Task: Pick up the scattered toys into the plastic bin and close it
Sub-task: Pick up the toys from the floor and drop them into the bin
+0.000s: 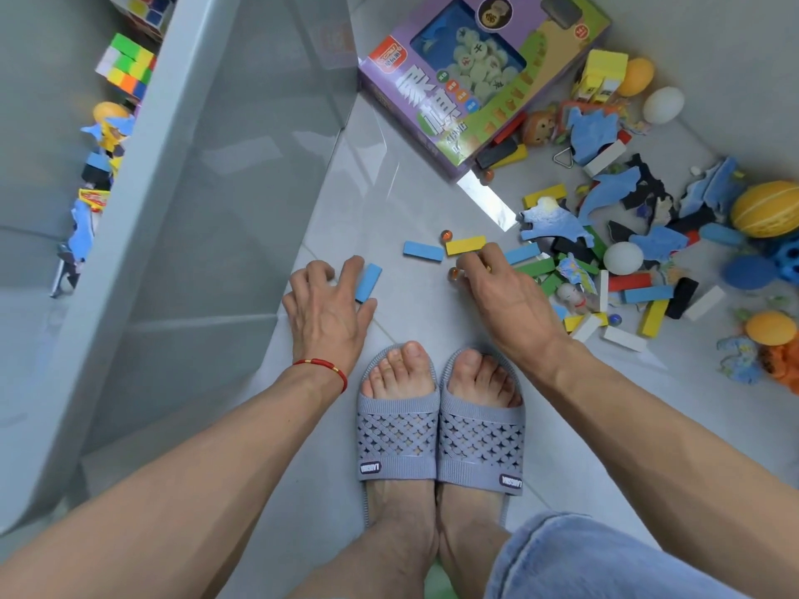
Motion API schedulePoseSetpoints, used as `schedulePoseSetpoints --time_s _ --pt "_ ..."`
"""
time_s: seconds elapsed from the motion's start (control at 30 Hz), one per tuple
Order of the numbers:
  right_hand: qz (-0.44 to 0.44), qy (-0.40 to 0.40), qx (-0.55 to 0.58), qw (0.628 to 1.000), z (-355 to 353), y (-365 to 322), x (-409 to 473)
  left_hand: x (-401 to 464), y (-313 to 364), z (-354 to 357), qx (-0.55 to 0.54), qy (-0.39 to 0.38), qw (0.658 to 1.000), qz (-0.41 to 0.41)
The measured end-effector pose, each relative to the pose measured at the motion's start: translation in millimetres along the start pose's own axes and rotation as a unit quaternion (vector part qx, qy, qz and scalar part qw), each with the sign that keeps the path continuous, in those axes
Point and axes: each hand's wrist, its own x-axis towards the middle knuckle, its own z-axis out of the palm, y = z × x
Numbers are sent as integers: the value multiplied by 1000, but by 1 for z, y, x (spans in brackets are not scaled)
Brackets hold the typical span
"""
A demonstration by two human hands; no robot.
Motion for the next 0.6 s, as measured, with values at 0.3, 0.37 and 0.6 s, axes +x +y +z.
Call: schedulePoseSetpoints --time_s 0.3,0.37,0.6 --pt "-70 -77 -74 992 1 -8 14 6 7 -4 -61 -17 995 80" --pt "-50 -47 -1 998 2 -8 15 7 6 -4 -80 -27 992 98" --pt "346 23 677 649 -28 -20 2 -1 -11 -5 -50 -32 996 60"
